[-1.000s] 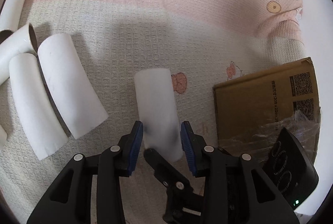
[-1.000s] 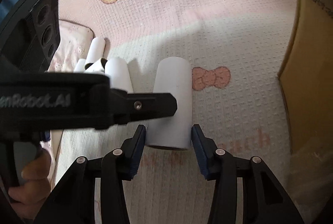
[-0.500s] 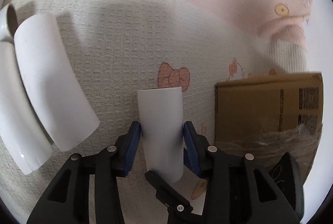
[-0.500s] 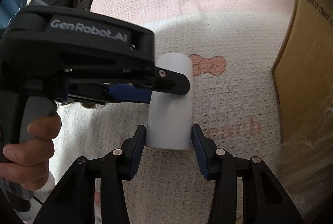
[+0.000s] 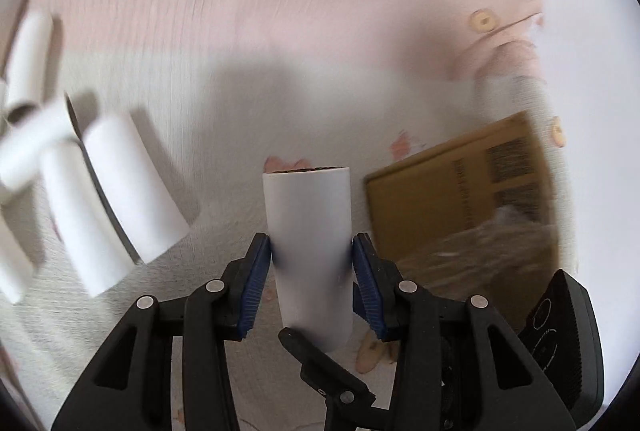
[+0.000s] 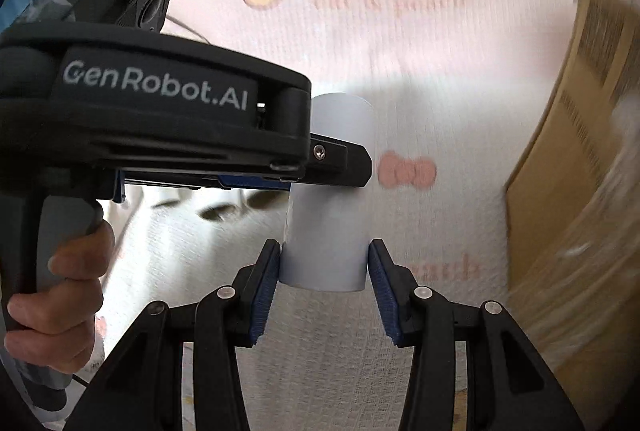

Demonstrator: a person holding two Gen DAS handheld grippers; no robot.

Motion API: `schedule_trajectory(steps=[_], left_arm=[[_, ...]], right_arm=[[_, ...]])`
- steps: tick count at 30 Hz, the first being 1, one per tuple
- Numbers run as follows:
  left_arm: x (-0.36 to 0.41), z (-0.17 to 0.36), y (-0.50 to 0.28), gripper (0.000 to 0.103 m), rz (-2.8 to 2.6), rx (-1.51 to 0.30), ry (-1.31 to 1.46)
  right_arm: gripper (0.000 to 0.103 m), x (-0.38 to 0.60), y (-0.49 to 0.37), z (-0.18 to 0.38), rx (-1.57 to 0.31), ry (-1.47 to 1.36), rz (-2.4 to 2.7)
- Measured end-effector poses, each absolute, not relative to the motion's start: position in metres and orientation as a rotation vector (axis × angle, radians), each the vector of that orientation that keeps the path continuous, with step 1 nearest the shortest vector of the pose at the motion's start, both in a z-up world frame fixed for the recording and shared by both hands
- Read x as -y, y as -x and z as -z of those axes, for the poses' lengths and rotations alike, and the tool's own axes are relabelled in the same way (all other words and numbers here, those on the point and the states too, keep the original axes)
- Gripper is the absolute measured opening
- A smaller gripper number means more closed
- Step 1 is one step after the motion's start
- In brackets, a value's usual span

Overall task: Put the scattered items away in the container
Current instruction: 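Carry both held tubes over the cardboard box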

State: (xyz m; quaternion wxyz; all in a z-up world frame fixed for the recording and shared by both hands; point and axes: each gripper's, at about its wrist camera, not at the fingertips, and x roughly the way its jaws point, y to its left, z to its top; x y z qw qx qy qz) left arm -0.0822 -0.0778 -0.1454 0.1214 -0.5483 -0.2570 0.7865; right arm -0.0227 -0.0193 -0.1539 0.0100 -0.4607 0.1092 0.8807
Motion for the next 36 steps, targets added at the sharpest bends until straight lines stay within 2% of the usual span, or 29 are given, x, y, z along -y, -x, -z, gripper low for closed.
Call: schedule_trajectory(steps=[8, 10, 13, 21, 27, 33, 36], left_arm=[[0.068, 0.074, 0.065, 0.046, -2.405, 0.681, 1.394], [0.063, 0.06, 0.061, 0.046, -2.414, 0.681, 1.357], [0.053, 0.041, 0.06, 0.046, -2.429, 0.683, 1.288], [0.0, -0.013, 0.075, 0.046, -2.43, 0.502, 1.1], [-0.034, -0.022, 0.105, 0.046, -2.322, 0.488, 1.111], [-0.069, -0.007, 0.137, 0.046, -2.211, 0.424, 1.24], [-0.085, 0.005, 0.15, 0.046, -2.148, 0.432, 1.313]], right_arm=[[0.043, 0.017, -0.007, 0.093, -0.318, 1.217, -2.862], [0.043, 0.027, 0.019, 0.082, -0.311, 1.187, -2.869], [0.043, 0.027, 0.009, 0.061, -0.301, 1.123, -2.882], [0.043, -0.031, -0.009, 0.006, -0.279, 0.954, -2.842], [0.043, -0.063, -0.015, -0.011, -0.144, 0.931, -2.742], [0.043, -0.082, -0.018, -0.005, -0.127, 1.018, -2.655], [0.043, -0.101, -0.02, 0.004, -0.177, 1.079, -2.618]])
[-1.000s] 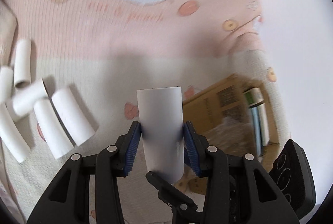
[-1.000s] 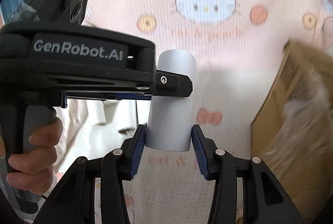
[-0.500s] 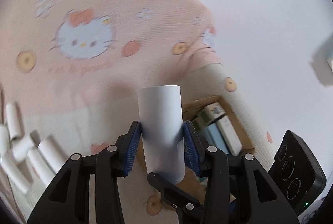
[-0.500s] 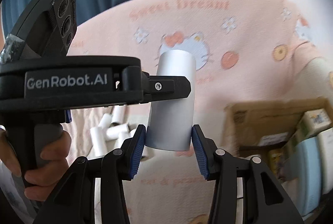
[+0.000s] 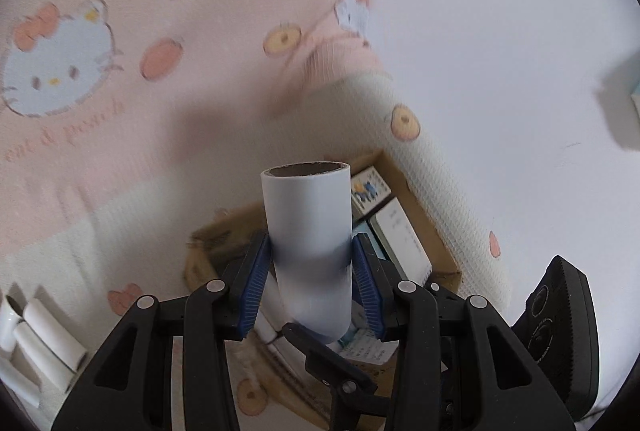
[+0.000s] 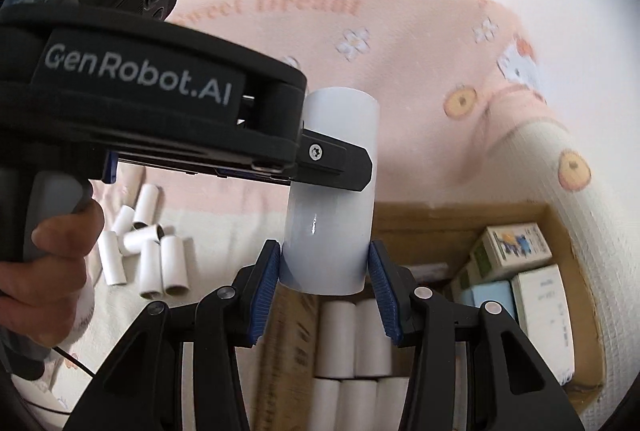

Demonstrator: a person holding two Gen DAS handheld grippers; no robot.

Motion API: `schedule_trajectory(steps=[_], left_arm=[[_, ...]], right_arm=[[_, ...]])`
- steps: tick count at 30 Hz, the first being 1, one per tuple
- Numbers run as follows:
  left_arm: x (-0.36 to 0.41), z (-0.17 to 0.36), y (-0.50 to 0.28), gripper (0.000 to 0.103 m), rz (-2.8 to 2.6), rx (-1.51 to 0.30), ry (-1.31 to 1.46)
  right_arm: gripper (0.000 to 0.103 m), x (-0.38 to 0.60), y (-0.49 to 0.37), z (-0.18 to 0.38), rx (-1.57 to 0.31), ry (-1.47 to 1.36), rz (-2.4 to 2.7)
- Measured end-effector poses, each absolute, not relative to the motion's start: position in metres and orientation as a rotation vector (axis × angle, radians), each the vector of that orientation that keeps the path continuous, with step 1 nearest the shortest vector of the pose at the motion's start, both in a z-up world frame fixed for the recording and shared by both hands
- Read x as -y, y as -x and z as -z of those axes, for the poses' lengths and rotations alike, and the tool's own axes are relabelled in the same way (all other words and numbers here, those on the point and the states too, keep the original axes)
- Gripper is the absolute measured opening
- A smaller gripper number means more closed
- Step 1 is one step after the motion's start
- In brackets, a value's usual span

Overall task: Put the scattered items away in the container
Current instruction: 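Carry both held tubes over the cardboard box, then lower both tubes into the box beside the rolls and open both grippers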

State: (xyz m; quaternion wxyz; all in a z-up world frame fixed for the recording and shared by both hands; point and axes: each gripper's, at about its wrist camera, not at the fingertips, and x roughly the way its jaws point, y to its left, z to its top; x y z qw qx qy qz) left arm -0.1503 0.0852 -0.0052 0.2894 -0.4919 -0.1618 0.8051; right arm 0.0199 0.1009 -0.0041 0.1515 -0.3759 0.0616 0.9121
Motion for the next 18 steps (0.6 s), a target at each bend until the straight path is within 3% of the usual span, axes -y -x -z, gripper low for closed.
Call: schedule_trajectory(steps=[18], left_arm=[[-0.165, 0.092, 0.175, 0.045, -1.867, 0.414, 1.759]], right_arm=[[0.043, -0.173, -0.043, 0.079, -0.608, 1.434, -2.371]])
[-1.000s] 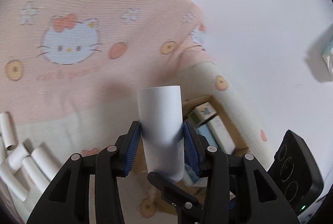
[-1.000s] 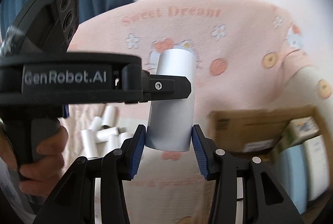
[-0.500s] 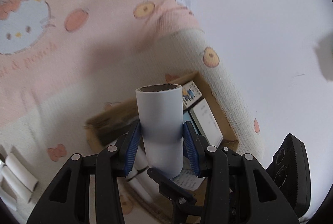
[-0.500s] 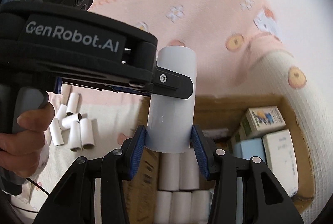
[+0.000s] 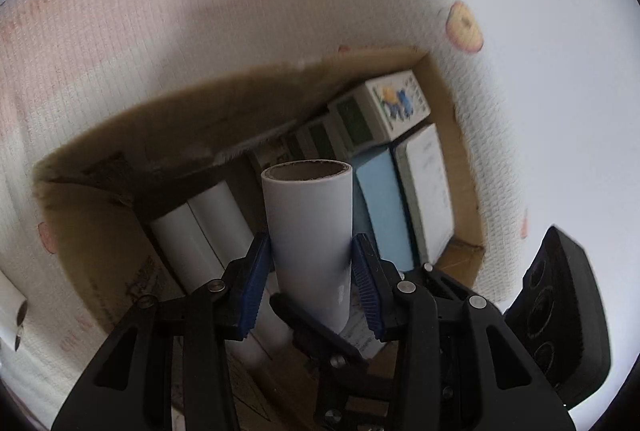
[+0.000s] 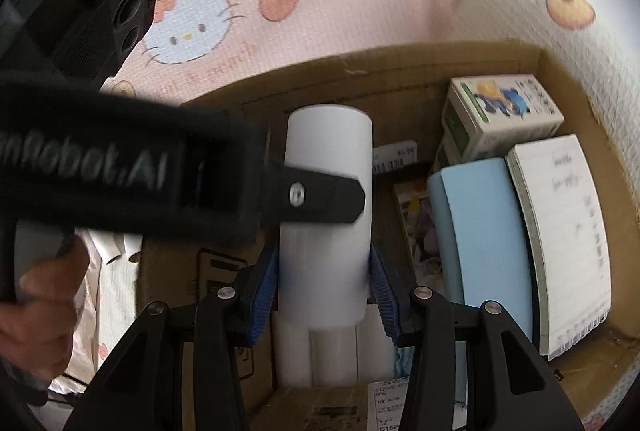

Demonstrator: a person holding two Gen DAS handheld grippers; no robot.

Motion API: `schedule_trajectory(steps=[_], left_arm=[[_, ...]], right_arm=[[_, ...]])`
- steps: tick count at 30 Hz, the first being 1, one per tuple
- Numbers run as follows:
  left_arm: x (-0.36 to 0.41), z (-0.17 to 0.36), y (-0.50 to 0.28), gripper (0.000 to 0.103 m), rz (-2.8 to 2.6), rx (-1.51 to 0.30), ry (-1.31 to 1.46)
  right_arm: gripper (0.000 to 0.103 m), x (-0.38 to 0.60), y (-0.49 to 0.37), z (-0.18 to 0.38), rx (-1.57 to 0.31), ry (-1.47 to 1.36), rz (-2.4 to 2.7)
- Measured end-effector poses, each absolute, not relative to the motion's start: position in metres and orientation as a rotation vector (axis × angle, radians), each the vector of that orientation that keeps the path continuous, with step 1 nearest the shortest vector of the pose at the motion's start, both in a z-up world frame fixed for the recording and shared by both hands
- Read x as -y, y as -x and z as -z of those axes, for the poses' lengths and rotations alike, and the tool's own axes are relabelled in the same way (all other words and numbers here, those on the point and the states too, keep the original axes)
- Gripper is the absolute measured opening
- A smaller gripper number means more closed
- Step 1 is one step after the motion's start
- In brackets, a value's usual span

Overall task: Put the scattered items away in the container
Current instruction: 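Lower both tubes into the box beside the rolls and open both grippers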

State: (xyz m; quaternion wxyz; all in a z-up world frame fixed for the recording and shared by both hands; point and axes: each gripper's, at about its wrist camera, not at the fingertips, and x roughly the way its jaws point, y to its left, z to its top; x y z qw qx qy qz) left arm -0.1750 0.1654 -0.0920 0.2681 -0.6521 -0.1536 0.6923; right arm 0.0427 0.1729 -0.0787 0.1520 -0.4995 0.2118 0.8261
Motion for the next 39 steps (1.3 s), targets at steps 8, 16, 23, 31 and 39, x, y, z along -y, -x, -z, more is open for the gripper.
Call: schedule_trajectory(steps=[8, 16, 23, 31, 39], left_arm=[[-0.174, 0.106, 0.177, 0.045, -1.888, 0.421, 1.849], [-0.182, 0.111, 0.176, 0.045, -1.938, 0.426, 1.875], [-0.192, 0.135, 0.176, 0.045, -1.961, 0.489, 1.989], [-0.205, 0.158, 0.179, 0.045, -2.026, 0.564, 2.078], [-0.209, 0.154, 0.182, 0.046, -1.975, 0.588, 2.11]], right_arm=[[0.043, -0.18, -0.048, 0.086, -0.639, 1.452, -2.342], [0.043, -0.185, -0.072, 0.059, -0.465, 1.451, -2.238], [0.018, -0.207, -0.108, 0.028, -0.451, 1.252, -2.187], [0.018, -0.2, -0.103, 0.027, -0.305, 1.288, -2.17], [0.018, -0.192, -0.099, 0.027, -0.265, 1.322, -2.184]])
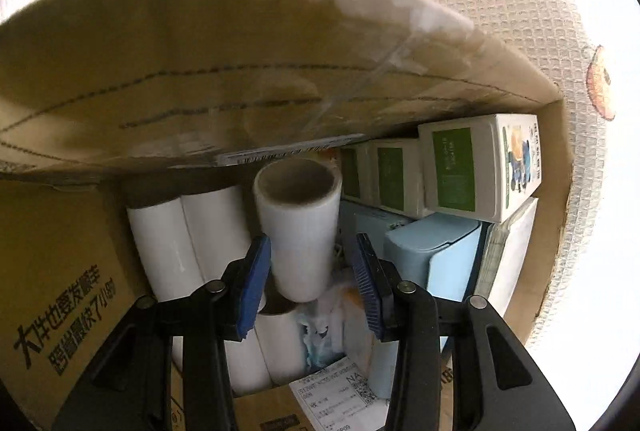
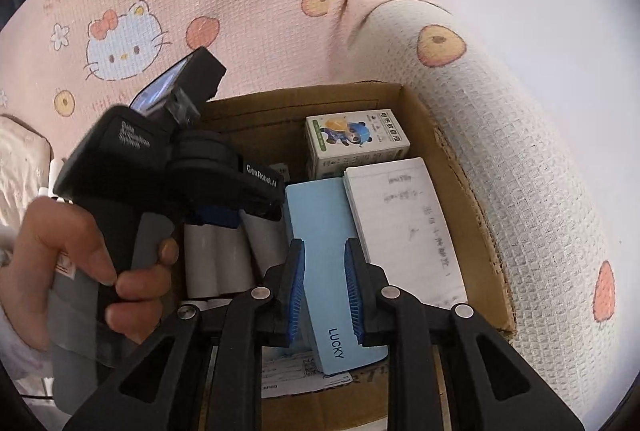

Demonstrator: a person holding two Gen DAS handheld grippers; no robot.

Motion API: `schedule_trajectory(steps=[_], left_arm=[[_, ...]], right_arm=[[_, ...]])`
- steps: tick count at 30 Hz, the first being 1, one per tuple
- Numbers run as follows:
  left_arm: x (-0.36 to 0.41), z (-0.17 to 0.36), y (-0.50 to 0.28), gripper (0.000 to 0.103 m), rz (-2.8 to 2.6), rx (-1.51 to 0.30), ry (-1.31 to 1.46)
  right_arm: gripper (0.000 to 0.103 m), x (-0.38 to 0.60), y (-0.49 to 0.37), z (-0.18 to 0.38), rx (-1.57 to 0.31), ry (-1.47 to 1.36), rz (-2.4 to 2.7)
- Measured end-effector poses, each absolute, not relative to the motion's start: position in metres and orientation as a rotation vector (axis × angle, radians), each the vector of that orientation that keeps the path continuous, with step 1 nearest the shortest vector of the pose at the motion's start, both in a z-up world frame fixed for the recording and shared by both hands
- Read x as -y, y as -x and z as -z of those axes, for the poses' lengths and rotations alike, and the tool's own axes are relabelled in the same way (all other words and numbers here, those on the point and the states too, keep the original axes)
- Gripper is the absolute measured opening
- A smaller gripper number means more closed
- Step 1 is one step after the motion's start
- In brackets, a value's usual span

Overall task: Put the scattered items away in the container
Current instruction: 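Lower both tubes into the box beside the rolls and open both grippers, then move both open grippers back toward the remaining white tubes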

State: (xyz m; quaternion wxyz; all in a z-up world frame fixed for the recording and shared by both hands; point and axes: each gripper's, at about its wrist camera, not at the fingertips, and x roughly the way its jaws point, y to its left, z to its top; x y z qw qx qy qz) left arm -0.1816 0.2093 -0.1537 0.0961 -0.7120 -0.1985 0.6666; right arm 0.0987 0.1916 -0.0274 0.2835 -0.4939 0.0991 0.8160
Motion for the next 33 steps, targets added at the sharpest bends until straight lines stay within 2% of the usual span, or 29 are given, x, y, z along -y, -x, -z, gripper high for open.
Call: schedule_trajectory(steps=[7, 11, 12, 14, 25, 33], left_arm=[[-0.206, 0.143, 0.169, 0.045, -1.939, 0.522, 2.107], [-0.199, 0.11, 0.153, 0.018, -2.045, 0.446, 1.943], [-0.196, 0.1, 0.149, 0.013, -2.08, 0.425, 1.891], [-0.189, 0.087, 0.143, 0.01, -2.111, 0.418, 1.821], [-0.111, 0.033, 0.13, 0.005, -2.238, 0.476, 1.515], [-0.091, 0.042, 0.11, 0.003, -2.26, 0.467, 1.36]], right_arm=[[0.018, -0.193, -0.1, 0.027, -0.259, 1.327, -2.175], [0.018, -0.184, -0.095, 0.029, -0.252, 1.339, -2.211], [0.018, -0.181, -0.093, 0.029, -0.244, 1.343, -2.221], [0.018, -0.176, -0.09, 0.029, -0.23, 1.349, -2.234], [0.018, -0.143, -0.076, 0.031, -0.183, 1.402, -2.278], [0.018, -0.112, -0.06, 0.029, -0.113, 1.43, -2.3]])
